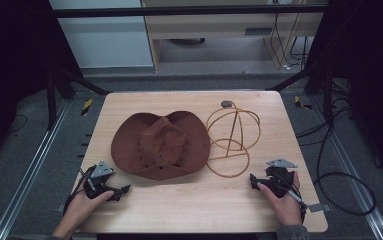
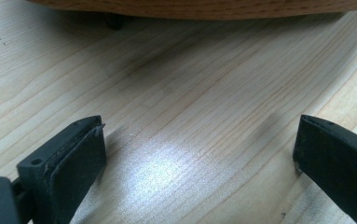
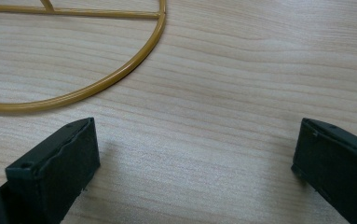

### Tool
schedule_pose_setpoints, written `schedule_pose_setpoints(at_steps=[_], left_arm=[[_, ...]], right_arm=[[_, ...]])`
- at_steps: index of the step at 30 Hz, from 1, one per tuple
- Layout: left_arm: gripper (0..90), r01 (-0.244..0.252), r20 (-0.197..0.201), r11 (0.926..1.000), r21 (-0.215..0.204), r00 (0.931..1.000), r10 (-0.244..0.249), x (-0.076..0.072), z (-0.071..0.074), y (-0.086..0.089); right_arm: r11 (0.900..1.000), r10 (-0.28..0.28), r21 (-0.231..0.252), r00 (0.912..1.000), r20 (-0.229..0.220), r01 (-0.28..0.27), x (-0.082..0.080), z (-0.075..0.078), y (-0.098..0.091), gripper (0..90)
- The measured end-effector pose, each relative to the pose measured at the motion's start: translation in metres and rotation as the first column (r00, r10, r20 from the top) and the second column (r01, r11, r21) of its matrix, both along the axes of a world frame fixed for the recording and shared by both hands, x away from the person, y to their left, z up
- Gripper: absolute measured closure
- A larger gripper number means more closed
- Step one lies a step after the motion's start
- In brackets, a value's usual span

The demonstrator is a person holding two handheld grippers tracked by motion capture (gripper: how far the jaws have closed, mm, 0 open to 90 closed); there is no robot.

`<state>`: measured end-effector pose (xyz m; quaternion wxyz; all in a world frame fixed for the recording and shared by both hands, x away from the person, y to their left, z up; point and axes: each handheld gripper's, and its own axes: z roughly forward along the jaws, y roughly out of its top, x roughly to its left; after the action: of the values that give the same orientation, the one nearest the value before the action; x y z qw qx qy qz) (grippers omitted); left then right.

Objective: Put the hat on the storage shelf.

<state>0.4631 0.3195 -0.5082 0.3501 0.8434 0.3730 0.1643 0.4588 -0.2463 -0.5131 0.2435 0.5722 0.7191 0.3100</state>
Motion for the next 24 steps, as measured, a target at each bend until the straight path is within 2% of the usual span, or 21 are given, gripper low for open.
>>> schedule_pose_setpoints(at_steps=[5, 7, 9, 14, 18, 21, 24], left_arm=[[4.1, 0.016, -0.012, 0.9998, 0.007, 0.9998, -0.016, -0.003, 0.003, 0.001], [4.1, 0.021, 0.000, 0.9998, 0.004, 0.9998, -0.021, -0.006, 0.006, 0.001], [4.8, 0.020, 0.024, 0.9996, -0.020, 0.9995, -0.019, -0.012, 0.012, 0.006], [5.9, 0.015, 0.043, 0.9990, -0.043, 0.9990, -0.013, -0.016, 0.018, 0.009], [7.0, 0.022, 0.051, 0.9992, -0.033, 0.9985, -0.020, -0.021, 0.025, 0.008], [7.1, 0.025, 0.058, 0.9979, -0.060, 0.9981, -0.021, -0.025, 0.034, 0.006], [7.1, 0.040, 0.085, 0.9955, -0.086, 0.9959, -0.032, -0.029, 0.046, 0.001]], right_arm=[[1.0000, 0.000, 0.000, 1.0000, 0.000, 0.000, 0.000, 0.000, 0.000, 0.5], [1.0000, 0.000, 0.000, 1.0000, 0.000, 0.000, 0.000, 0.000, 0.000, 0.5], [1.0000, 0.000, 0.000, 1.0000, 0.000, 0.000, 0.000, 0.000, 0.000, 0.5], [1.0000, 0.000, 0.000, 1.0000, 0.000, 0.000, 0.000, 0.000, 0.000, 0.5], [1.0000, 0.000, 0.000, 1.0000, 0.000, 0.000, 0.000, 0.000, 0.000, 0.5], [1.0000, -0.001, 0.001, 1.0000, 0.000, 0.001, 0.000, 0.000, 0.000, 0.4], [1.0000, -0.002, 0.001, 1.0000, 0.000, 0.002, 0.000, 0.000, 0.000, 0.4]])
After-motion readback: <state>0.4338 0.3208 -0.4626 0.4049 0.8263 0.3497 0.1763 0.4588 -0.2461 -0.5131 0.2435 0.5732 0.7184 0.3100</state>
